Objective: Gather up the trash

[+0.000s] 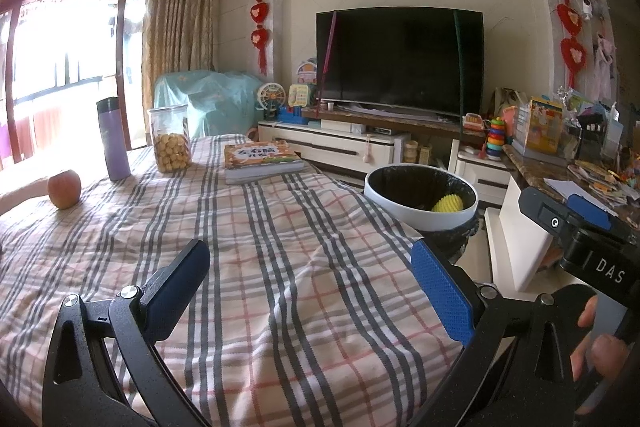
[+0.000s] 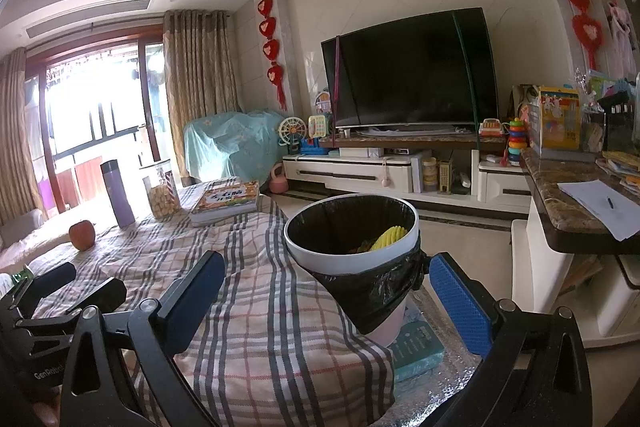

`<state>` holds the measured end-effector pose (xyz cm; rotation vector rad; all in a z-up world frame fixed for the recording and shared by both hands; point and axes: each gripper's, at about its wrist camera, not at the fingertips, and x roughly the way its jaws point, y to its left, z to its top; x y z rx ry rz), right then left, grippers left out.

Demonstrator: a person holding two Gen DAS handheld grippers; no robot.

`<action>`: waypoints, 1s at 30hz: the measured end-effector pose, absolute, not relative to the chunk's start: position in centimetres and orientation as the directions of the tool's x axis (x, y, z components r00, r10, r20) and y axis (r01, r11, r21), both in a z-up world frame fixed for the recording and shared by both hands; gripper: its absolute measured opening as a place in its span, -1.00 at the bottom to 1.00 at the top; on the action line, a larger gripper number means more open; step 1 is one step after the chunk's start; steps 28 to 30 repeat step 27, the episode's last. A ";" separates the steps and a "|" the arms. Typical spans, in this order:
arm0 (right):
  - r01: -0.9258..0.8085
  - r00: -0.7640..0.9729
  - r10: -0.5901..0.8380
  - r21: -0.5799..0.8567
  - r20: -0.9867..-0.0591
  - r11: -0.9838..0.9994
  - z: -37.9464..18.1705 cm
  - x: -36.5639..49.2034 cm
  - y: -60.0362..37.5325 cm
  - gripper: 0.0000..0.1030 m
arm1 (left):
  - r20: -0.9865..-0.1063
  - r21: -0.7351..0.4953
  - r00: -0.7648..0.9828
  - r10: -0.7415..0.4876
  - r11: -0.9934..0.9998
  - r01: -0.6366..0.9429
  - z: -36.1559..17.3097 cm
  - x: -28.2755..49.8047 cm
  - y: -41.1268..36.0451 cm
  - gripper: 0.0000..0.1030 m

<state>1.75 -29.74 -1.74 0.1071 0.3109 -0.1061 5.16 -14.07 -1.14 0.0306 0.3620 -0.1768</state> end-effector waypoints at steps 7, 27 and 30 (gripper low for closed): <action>0.123 0.945 -0.089 0.091 -0.314 0.988 -1.8 1.9 -29.8 1.00 | -0.361 -0.004 0.917 -0.170 0.983 0.181 -1.2 5.3 -14.1 1.00; 0.121 0.935 -0.077 0.107 -0.347 0.987 -2.4 2.1 -27.9 1.00 | -0.367 -0.011 0.915 -0.171 0.984 0.179 -1.3 5.7 -14.0 1.00; 0.121 0.935 -0.077 0.107 -0.347 0.987 -2.4 2.1 -27.9 1.00 | -0.367 -0.011 0.915 -0.171 0.984 0.179 -1.3 5.7 -14.0 1.00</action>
